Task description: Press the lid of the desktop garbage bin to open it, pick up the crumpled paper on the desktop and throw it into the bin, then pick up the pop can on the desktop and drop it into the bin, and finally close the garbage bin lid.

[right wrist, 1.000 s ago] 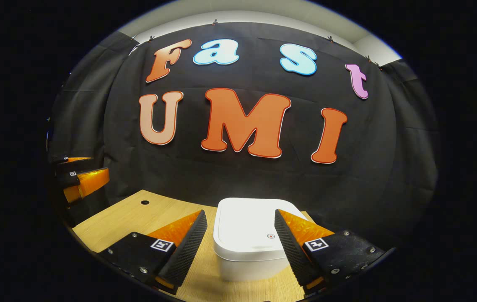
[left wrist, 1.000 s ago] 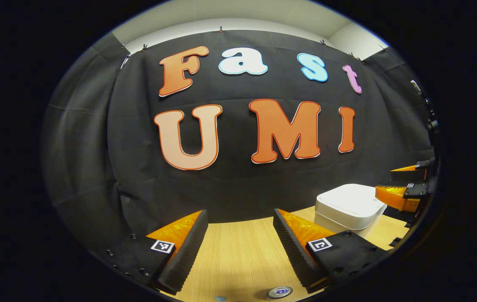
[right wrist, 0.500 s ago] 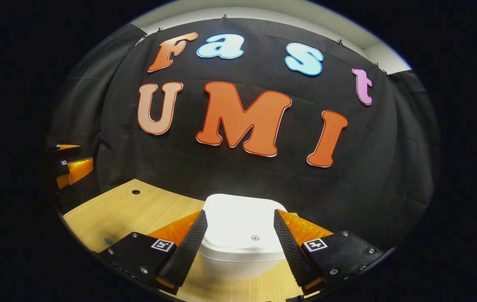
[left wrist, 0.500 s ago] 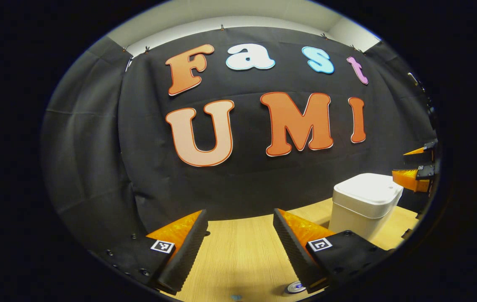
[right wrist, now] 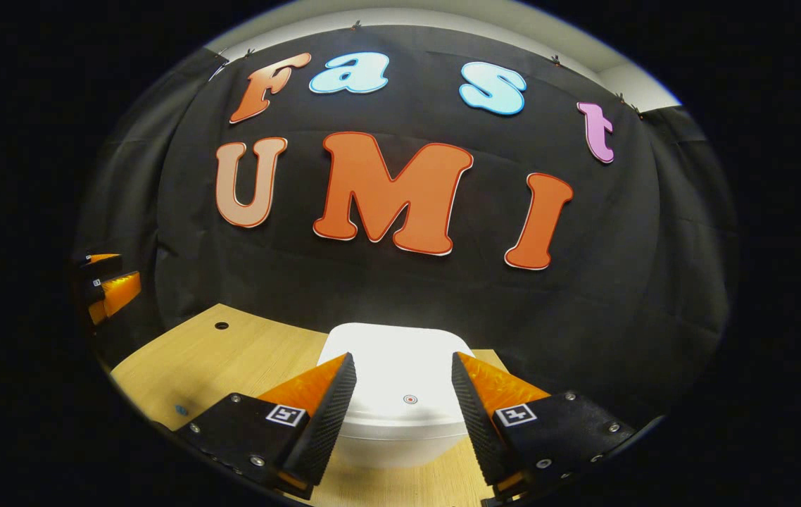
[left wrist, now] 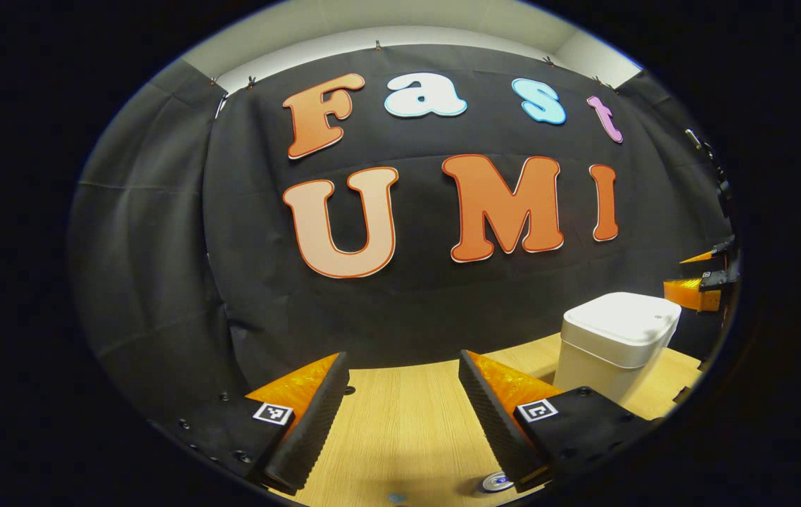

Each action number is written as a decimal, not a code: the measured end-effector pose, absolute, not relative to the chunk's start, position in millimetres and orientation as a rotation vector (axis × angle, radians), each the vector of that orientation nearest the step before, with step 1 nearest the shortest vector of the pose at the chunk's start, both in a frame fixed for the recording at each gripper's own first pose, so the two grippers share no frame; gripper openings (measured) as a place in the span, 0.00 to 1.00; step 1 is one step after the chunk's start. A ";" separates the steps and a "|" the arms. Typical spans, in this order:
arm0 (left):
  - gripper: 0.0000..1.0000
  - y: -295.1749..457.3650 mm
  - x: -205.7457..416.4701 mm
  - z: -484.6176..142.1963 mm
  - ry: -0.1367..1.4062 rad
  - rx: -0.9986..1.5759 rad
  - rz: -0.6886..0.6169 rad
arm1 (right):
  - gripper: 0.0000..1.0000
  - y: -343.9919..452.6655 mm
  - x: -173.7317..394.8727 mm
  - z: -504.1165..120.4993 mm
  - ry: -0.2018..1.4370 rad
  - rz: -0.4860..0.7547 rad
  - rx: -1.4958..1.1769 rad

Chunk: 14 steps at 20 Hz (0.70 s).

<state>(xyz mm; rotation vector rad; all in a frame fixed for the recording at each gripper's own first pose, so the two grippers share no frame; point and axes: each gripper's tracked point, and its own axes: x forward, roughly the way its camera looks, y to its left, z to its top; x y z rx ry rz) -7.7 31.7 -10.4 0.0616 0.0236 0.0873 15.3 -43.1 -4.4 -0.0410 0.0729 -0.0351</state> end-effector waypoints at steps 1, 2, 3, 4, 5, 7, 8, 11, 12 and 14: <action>0.99 31.7 -8.4 -9.1 0.023 0.065 0.089 | 0.83 -42.9 15.9 -4.1 0.071 -0.029 -0.045; 0.99 32.4 -8.7 -8.8 0.022 0.067 0.090 | 0.80 -44.6 15.9 -3.1 0.069 -0.028 -0.049; 0.99 31.6 -9.1 -8.5 0.024 0.068 0.091 | 0.77 -45.1 16.7 -3.1 0.070 -0.022 -0.048; 1.00 32.2 -10.1 -8.9 0.024 0.068 0.093 | 0.71 -45.5 17.0 -3.3 0.071 -0.017 -0.044; 1.00 31.6 -10.6 -7.8 0.024 0.069 0.093 | 0.67 -45.6 18.2 -3.8 0.076 -0.012 -0.038; 1.00 32.3 -12.4 -7.8 0.023 0.073 0.099 | 0.48 -41.6 20.6 -9.2 0.097 0.014 -0.022; 1.00 32.1 -14.0 -8.5 0.025 0.074 0.103 | 0.34 -40.9 21.9 -13.0 0.114 0.022 -0.016; 1.00 35.2 -18.8 -10.6 0.033 0.071 0.117 | 0.06 -51.7 27.6 -26.6 0.161 -0.010 -0.004; 0.99 36.0 -20.3 -11.5 0.037 0.070 0.122 | 0.01 -52.1 27.6 -30.2 0.174 -0.001 0.009; 0.99 37.4 -24.9 -13.7 0.044 0.070 0.136 | 0.01 -50.9 31.6 -40.5 0.216 0.015 0.037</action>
